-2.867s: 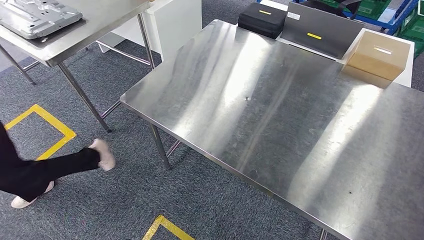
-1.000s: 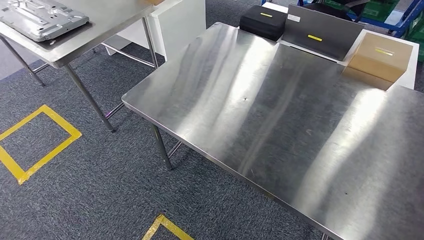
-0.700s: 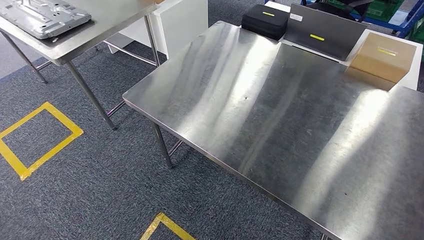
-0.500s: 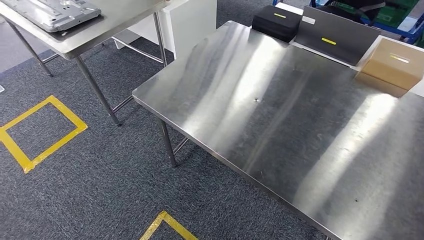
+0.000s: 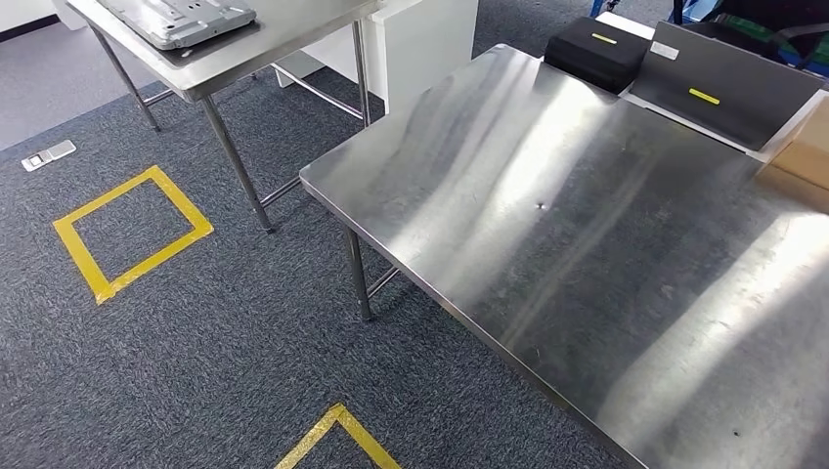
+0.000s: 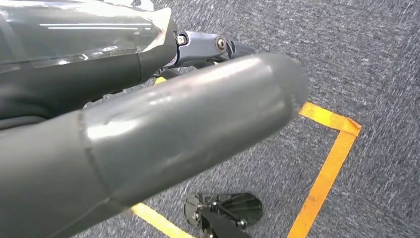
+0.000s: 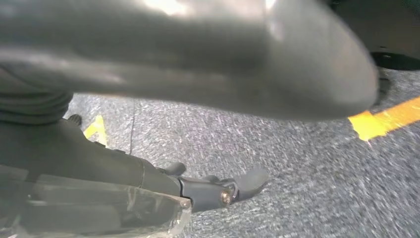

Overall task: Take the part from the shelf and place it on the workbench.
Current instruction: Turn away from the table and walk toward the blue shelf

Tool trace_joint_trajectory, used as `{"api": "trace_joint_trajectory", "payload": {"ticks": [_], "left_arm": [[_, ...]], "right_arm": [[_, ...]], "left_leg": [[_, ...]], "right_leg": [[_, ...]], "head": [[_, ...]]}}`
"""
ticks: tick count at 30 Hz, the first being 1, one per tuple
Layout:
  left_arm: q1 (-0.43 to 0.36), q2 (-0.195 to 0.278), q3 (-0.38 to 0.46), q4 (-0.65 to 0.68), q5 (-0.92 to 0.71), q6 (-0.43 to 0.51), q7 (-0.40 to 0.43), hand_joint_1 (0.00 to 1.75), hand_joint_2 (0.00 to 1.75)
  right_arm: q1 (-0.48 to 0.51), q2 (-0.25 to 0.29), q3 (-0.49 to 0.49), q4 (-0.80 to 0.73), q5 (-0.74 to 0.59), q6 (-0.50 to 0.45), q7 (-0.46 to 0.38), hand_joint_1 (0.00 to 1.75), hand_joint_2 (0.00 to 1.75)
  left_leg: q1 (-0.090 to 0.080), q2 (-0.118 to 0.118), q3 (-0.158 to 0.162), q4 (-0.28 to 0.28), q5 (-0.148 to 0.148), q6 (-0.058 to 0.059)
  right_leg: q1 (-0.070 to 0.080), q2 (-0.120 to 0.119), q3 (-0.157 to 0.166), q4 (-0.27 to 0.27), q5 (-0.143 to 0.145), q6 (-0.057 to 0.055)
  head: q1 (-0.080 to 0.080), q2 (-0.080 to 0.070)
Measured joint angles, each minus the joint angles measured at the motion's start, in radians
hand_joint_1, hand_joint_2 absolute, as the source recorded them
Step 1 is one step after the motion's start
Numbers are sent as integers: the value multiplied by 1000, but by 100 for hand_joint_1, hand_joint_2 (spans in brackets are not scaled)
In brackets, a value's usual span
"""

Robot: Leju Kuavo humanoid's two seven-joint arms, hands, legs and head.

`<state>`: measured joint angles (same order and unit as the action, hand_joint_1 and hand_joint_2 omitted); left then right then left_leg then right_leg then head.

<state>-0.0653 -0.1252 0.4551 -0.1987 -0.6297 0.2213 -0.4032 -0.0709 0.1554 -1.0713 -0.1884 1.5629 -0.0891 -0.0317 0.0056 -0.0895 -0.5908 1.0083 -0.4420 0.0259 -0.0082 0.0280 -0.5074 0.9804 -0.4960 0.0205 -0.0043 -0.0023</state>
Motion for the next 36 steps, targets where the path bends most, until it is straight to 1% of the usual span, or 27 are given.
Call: {"api": "trace_joint_trajectory", "payload": {"ticks": [2, 4, 5, 6, 7, 8, 10, 12, 13, 15, 16, 17, 19, 21, 22, 23, 24, 25, 26, 27, 28, 29, 30, 32, 33, 34, 36], "left_arm": [[0, 0, 0, 0, 0, -1, 1, 0, 0], [-1, 0, 0, 0, -1, -1, 2, 0, 0], [-2, -1, 0, 0, -3, -2, 3, 0, 0], [-1, -1, 0, 0, -6, -3, 4, 0, 0], [0, -1, 0, 0, -8, -4, 5, 0, 0], [0, -1, 0, 0, -10, -4, 7, 0, 0], [-2, -1, 0, 0, -12, -6, 9, 0, 0], [-6, -1, 0, 0, -15, -7, 9, 0, 0], [-7, -1, 0, 0, -15, -8, 9, 0, 0], [-7, 0, 0, 0, -15, -7, 9, 0, 0], [-7, 0, 0, 0, -15, -5, 9, 0, 0], [-7, 1, 0, 0, -14, -3, 9, 0, 0], [-9, 3, 1, 0, -14, 1, 9, 0, 0], [-10, 4, 2, 0, -13, 2, 10, 0, 0], [-9, 5, 3, 0, -11, 3, 10, 0, 0], [-8, 5, 4, 0, -8, 5, 10, 0, 0], [-7, 4, 7, 0, -3, 8, 10, 0, 0], [-6, 4, 10, 0, 1, 10, 9, 0, 0], [-5, 3, 14, 0, 6, 14, 9, 0, 0], [-4, 1, 17, 0, 9, 17, 9, 0, 0], [-3, -1, 20, 0, 11, 20, 10, 0, 0], [0, -2, 24, 0, 12, 24, 12, 0, 0], [3, -3, 27, 0, 15, 27, 13, 0, 0], [8, -4, 34, 0, 20, 31, 15, 0, 0], [9, -4, 38, 0, 23, 32, 15, 0, 0], [9, -4, 41, 0, 25, 33, 14, 0, 0], [11, -4, 48, 0, 30, 35, 14, 0, 0]], "right_arm": [[-1, 1, 4, 0, 0, 3, 1, 0, 0], [1, 2, 8, 0, 0, 11, 1, 0, 0], [2, 1, 10, 0, 0, 15, 1, 0, 0], [3, 1, 12, 0, 0, 18, 1, 0, 0], [4, 1, 15, 0, 0, 19, 1, 0, 0], [3, 2, 17, 0, 0, 19, 1, 0, 0], [3, 4, 23, 0, 0, 19, 1, 0, 0], [3, 5, 28, 0, 0, 17, 1, 0, 0], [3, 6, 30, 0, 0, 16, 1, 0, 0], [2, 6, 37, 0, 0, 15, 1, 0, 0], [2, 7, 43, 0, 0, 15, 1, 0, 0], [2, 7, 49, 1, 0, 15, 1, 0, 0], [4, 9, 59, 2, -1, 15, 2, 0, 0], [5, 11, 65, 3, -1, 15, 8, 0, 0], [5, 12, 69, 3, -1, 15, 12, 0, 0], [5, 12, 74, 3, 0, 15, 15, 0, 0], [4, 12, 80, 3, 0, 15, 17, 0, 0], [4, 12, 87, 3, 0, 14, 18, 0, 0], [4, 13, 95, 3, 0, 14, 19, 0, 0], [3, 13, 102, 3, 0, 14, 19, 0, 0], [3, 12, 109, 3, 0, 14, 19, 0, 0], [2, 12, 116, 3, 0, 14, 19, 0, 0], [1, 12, 122, 3, 0, 14, 19, 0, 0], [1, 13, 134, 3, 0, 14, 19, 0, 0], [2, 14, 140, 3, 0, 14, 18, 0, 0], [4, 15, 146, 3, 0, 14, 18, 0, 0], [8, 16, 158, 3, 0, 14, 18, 0, 0]], "left_leg": [[2, 28, -24, 51, -34, -9], [5, 66, -81, 174, -102, -17], [7, 75, -111, 237, -127, -21], [10, 80, -131, 277, -137, -24], [12, 85, -132, 279, -127, -27], [15, 91, -114, 243, -101, -29], [17, 121, -43, 110, -42, -30], [14, 142, 1, 27, -20, -23], [9, 141, 4, 17, -23, -17], [5, 121, 3, 12, -19, -2], [4, 112, 3, 9, -15, 6], [5, 104, 4, 5, -11, 14], [5, 86, 1, 3, -6, 24], [3, 63, -1, 3, -5, 27], [3, 51, -2, 3, -5, 27], [2, 39, -1, 4, -5, 27], [2, 27, 0, 4, -5, 27], [3, 16, 1, 4, -4, 26], [1, 5, 2, 5, -4, 23], [0, -3, 1, 6, -4, 19], [-1, -11, -1, 6, -3, 14], [-2, -19, -2, 5, -3, 8], [0, -23, -4, 6, -2, 3], [1, 9, -19, 37, -24, -7], [2, 35, -38, 80, -52, -11], [3, 60, -66, 139, -86, -16], [9, 78, -126, 263, -140, -26]], "right_leg": [[-7, -17, 6, -5, 5, -17], [-5, -37, 6, -6, 5, -27], [-3, -48, 6, -6, 4, -29], [-1, -58, 6, -6, 3, -30], [-1, -68, 7, -5, 2, -31], [-2, -76, 8, -5, 1, -30], [0, -91, 11, -2, -5, -23], [7, -104, 9, 1, -14, -11], [11, -111, 10, 1, -17, -5], [12, -122, 14, 1, -21, 6], [11, -111, 12, 13, -29, 11], [9, -93, -1, 43, -47, 12], [3, -50, -60, 165, -103, 8], [1, -36, -125, 288, -142, 10], [1, -33, -136, 304, -140, 16], [1, -31, -127, 277, -120, 23], [-1, -22, -99, 212, -88, 31], [-2, -2, -65, 135, -55, 35], [-2, 15, -38, 70, -29, 35], [-1, 29, -21, 27, -13, 31], [2, 34, -16, 12, -8, 24], [5, 25, -14, 11, -6, 16], [1, 16, -10, 8, -3, 8], [-7, -4, -1, -1, 4, -10], [-10, -16, 2, -5, 6, -18], [-7, -28, 3, -5, 6, -23], [-3, -54, 2, -5, 4, -29]], "head": [[-4, 0], [-9, 0], [-9, 0], [-9, 0], [-9, 0], [-9, 0], [-10, 0], [-9, 0], [-8, 0], [-8, 0], [-7, 0], [-7, 0], [-4, 0], [-5, 0], [-5, 0], [-5, 0], [-5, 0], [-4, 0], [-5, 0], [-5, 0], [-5, 0], [-5, 0], [-6, 0], [-8, 0], [-10, 0], [-12, 0], [-13, 0]]}}
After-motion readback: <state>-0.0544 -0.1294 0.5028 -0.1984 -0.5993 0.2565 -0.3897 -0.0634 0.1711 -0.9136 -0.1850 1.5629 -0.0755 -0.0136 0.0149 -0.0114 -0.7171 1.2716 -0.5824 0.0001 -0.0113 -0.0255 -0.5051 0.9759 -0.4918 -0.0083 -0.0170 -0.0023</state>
